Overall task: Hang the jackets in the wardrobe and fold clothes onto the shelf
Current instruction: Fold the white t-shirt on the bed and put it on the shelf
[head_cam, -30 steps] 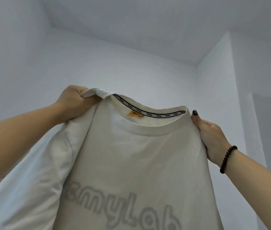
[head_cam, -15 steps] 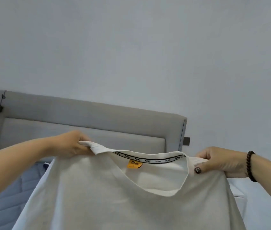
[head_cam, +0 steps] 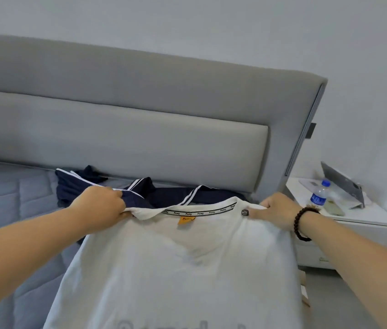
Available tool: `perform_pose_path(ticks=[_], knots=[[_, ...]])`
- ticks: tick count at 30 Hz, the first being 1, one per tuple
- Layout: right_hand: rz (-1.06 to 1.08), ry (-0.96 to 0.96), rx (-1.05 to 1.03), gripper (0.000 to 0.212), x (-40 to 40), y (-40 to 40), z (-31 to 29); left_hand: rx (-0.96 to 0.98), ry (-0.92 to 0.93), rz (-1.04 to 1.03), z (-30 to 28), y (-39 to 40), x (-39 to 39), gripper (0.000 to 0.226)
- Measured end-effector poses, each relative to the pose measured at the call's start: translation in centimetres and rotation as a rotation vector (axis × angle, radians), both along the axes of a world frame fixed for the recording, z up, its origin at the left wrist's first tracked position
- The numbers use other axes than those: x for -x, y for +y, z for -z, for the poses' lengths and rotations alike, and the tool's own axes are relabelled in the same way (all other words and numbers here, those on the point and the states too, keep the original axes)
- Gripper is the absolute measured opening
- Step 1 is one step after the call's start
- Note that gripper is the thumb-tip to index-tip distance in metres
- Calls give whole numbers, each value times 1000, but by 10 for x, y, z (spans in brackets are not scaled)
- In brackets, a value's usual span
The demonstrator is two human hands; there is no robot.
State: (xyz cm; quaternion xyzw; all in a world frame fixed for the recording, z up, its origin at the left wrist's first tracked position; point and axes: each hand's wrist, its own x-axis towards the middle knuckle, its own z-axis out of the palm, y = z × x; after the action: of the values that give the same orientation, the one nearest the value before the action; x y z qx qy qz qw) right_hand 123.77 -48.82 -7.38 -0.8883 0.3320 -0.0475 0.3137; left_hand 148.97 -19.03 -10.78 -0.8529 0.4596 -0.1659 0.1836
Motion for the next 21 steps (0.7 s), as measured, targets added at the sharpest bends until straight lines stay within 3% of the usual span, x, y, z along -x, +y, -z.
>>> perform_pose_path(ticks=[3,9,12,13,15,17,19,21], knots=[[87,-30,100,63,-54,-29,12,30,-41,-140,6,-36,-34,54],[275,56,243,59,-141,-71,15,453,218,-376,13,-95,-89,49],[327,-72,193,47,-156,-66,32,722,531,-420,38,-117,-86,38],[329,-131,144,39,-155,-57,50,782,670,-417,58,-122,-74,45],[297,-256,6,19,-142,-26,102,769,873,-419,109,-120,-34,80],[214,-286,-164,10,-110,18,160,705,942,-355,164,-106,19,86],[117,-205,-241,40,-71,60,216,577,976,-297,214,-87,68,81],[45,-107,-73,49,-34,92,260,398,885,-272,249,-70,101,75]])
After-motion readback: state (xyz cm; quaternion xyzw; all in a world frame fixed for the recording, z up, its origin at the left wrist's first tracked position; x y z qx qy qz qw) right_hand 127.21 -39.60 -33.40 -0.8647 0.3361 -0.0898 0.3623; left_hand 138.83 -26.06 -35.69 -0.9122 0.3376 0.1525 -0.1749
